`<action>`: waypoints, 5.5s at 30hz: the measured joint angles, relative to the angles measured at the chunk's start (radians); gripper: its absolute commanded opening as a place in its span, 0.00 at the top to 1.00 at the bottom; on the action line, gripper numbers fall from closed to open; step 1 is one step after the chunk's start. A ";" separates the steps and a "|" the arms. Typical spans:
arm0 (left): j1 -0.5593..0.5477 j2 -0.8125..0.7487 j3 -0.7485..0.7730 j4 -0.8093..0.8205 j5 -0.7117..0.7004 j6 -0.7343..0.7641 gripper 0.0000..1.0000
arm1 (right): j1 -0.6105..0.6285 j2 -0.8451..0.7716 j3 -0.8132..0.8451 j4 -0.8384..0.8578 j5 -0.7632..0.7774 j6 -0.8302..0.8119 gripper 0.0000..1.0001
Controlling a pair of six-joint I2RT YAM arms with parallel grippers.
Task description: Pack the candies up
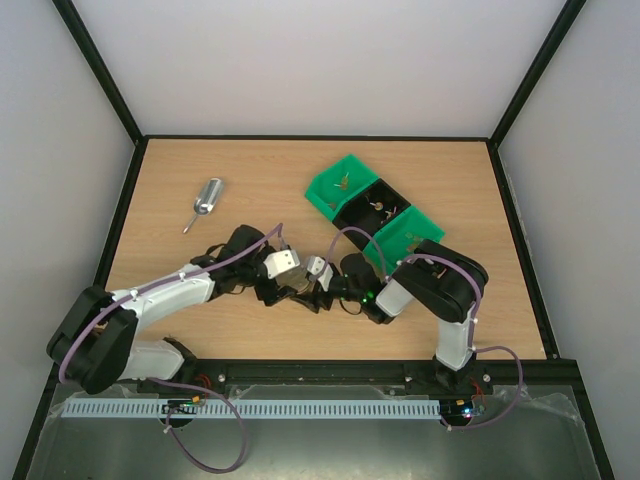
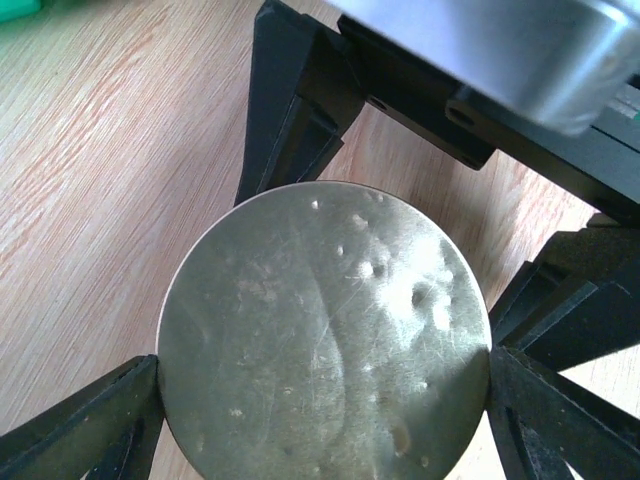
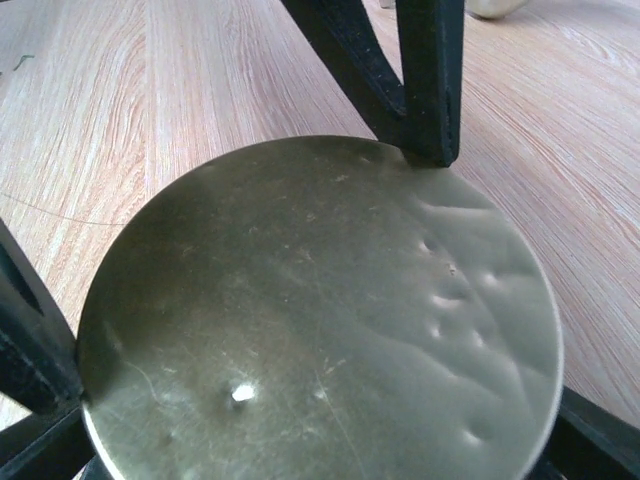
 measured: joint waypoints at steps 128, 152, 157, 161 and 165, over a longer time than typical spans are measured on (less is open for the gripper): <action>-0.047 0.027 0.021 -0.045 0.026 0.126 0.22 | 0.007 -0.052 -0.069 0.002 -0.010 -0.015 0.48; 0.109 0.061 0.148 -0.333 0.221 0.491 0.01 | 0.003 -0.073 -0.091 -0.016 -0.099 -0.068 0.52; 0.019 -0.148 0.001 -0.206 0.163 0.369 0.01 | 0.005 -0.072 -0.091 -0.016 -0.099 -0.064 0.52; -0.059 -0.137 -0.027 -0.120 0.110 0.276 0.04 | 0.005 -0.072 -0.091 -0.017 -0.100 -0.063 0.52; -0.089 -0.107 -0.034 -0.025 0.046 0.228 0.07 | 0.005 -0.072 -0.090 -0.020 -0.100 -0.063 0.52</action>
